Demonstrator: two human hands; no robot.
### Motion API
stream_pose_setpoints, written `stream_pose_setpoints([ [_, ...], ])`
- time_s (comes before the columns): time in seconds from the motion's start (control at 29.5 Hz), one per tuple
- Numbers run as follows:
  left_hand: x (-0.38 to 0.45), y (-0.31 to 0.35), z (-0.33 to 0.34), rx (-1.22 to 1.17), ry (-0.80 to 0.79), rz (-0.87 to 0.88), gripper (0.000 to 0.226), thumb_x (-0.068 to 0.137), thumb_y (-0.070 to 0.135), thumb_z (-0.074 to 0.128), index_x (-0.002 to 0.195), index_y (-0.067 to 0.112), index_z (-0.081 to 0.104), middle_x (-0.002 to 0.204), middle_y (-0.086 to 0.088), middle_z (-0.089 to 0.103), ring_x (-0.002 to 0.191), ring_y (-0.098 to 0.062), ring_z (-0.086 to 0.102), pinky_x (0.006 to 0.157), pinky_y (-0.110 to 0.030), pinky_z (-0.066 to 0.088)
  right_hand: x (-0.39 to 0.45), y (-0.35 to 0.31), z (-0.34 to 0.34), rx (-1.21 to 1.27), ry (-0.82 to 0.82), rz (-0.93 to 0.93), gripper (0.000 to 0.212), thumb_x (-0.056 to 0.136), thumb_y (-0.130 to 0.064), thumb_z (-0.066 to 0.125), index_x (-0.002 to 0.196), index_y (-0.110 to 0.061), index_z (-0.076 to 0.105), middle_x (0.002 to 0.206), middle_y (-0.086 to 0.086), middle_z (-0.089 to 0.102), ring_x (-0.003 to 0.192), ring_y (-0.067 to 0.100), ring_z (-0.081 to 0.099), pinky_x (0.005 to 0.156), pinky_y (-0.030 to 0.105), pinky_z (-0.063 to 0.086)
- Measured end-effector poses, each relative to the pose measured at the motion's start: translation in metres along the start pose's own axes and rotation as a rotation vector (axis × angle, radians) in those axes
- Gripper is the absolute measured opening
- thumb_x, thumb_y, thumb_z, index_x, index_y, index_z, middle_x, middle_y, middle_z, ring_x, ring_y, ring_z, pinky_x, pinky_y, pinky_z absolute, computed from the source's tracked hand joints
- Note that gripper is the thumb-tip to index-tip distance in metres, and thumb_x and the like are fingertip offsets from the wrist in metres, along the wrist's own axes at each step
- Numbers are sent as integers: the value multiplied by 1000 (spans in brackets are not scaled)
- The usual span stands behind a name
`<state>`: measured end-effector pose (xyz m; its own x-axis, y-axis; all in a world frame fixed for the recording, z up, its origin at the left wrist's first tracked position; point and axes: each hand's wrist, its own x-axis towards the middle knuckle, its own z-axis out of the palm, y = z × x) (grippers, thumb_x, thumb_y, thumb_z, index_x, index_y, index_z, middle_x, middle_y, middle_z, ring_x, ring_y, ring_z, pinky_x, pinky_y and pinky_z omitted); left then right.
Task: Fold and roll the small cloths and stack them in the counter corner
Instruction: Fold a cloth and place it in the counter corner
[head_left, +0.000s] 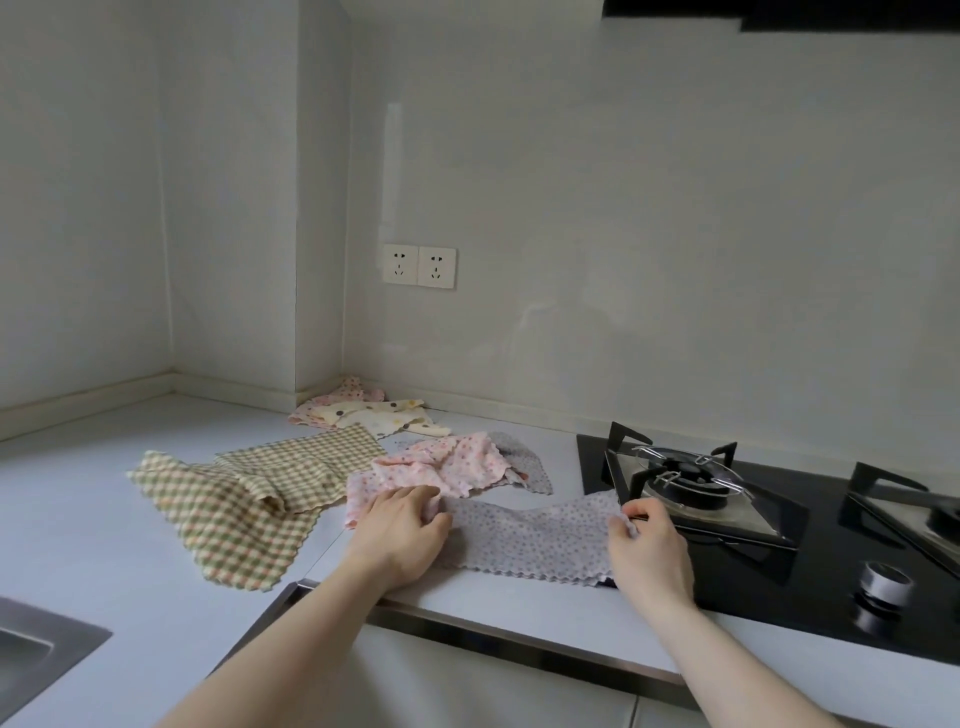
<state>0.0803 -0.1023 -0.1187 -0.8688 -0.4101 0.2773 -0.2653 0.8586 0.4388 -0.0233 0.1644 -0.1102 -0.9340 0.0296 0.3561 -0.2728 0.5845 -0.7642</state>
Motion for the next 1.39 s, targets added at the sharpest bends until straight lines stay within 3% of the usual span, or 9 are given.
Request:
stream_pose_setpoints([
  [0.24,-1,0,-1,-28,10,13,39,99,46,38,126,29,61,138,4,62,132,-22,47,109,-41,35,18,-39,-11,168,-23,35,17,93,-13,63,108,-18,59,106,6,66,90,23,60,76,30,42],
  [0.41,-1,-1,-3,-63,2,37,40,90,44,38,118,33,65,135,9,63,130,-20,48,113,-42,34,14,-79,1,145,-125,-46,25,89,-16,68,111,-21,57,99,2,65,75,9,56,61,27,39],
  [0.64,1,-3,-3,-121,-10,45,41,88,40,36,113,35,68,133,14,64,130,-19,48,116,-44,31,-13,-103,42,130,-378,-99,20,95,-20,68,110,-23,57,108,1,66,57,9,58,39,16,40],
  [0.74,1,-3,-4,-147,-20,32,42,88,39,35,112,36,69,133,14,64,130,-19,47,116,-45,31,-21,-105,53,69,-464,-125,18,95,-29,68,109,-26,56,101,-6,69,54,5,58,49,21,46],
  [0.85,0,-2,-6,-157,-15,39,40,90,37,37,111,35,71,132,12,65,130,-20,47,115,-44,32,-27,-109,56,158,-519,-80,24,92,-38,70,108,-23,61,93,-9,68,65,14,71,52,27,56],
  [0.98,0,0,-7,-159,-12,19,32,92,38,39,93,32,71,121,10,69,123,-22,50,110,-45,36,-14,-99,54,261,-336,-66,6,97,-30,65,99,-25,64,97,-3,74,62,14,73,54,33,59],
  [1.08,5,-4,-2,-171,1,-2,38,91,51,34,66,31,55,93,8,67,110,-26,55,104,-49,40,3,-76,50,83,-235,-97,9,94,-30,68,100,-27,63,101,-8,71,94,18,72,79,33,54],
  [1.22,9,-5,2,-132,-1,-1,55,86,75,33,97,38,73,110,14,71,117,-20,52,109,-49,38,12,-53,51,-146,-365,-66,41,93,-48,66,125,-23,58,119,-5,72,119,20,62,91,30,44],
  [1.39,12,-6,2,-87,4,8,52,73,66,53,116,40,68,118,17,68,120,-17,51,109,-45,38,19,-57,63,-136,-430,12,58,94,-52,61,141,-18,53,138,0,62,130,24,55,100,31,41],
])
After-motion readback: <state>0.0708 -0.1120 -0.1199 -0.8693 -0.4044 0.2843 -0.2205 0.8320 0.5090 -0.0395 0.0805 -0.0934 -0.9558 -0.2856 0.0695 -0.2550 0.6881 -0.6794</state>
